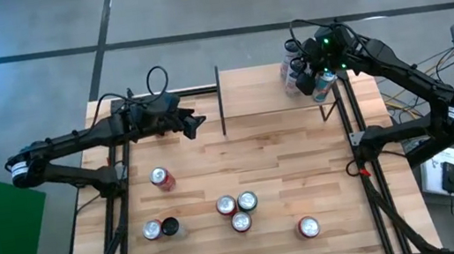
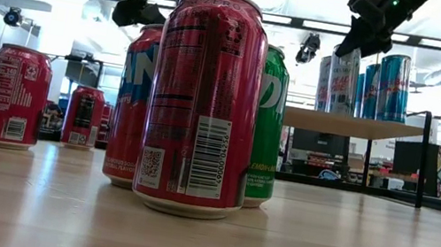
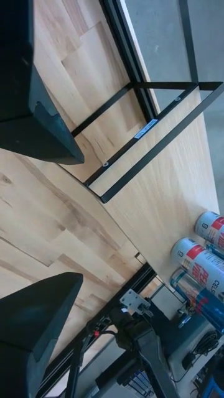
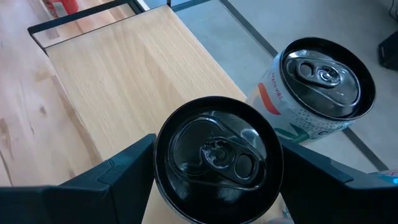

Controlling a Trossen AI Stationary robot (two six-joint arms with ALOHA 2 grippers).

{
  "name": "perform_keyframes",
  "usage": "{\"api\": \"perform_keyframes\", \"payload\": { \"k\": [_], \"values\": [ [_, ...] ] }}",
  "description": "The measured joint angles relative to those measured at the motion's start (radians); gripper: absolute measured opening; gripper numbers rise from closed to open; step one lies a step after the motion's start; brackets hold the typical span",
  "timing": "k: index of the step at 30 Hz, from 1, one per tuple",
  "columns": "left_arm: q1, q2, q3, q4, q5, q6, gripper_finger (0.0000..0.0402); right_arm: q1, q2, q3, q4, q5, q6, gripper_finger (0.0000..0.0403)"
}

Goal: Place canned beverage on shelf
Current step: Put the top white-pink soda can on the shelf aligned with the other white-pink soda can

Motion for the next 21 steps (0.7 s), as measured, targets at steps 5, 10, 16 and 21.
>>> {"api": "perform_keyframes", "payload": {
  "k": [5,10,16,21],
  "values": [
    [0.0,0.0,0.0,0.0,0.0,0.001,0.0284,0.0,0.0,0.0,0.004,0.0,0.002,0.0283],
    [0.0,0.0,0.0,0.0,0.0,0.013,0.0284,0.0,0.002,-0.001,0.015,0.0,0.003,0.0283],
    [0.0,0.0,0.0,0.0,0.001,0.019,0.0284,0.0,0.002,-0.001,0.019,0.001,0.002,0.0283],
    [0.0,0.0,0.0,-0.001,0.001,0.019,0.0284,0.0,0.002,-0.001,0.019,0.004,0.018,0.0283]
  ]
}}
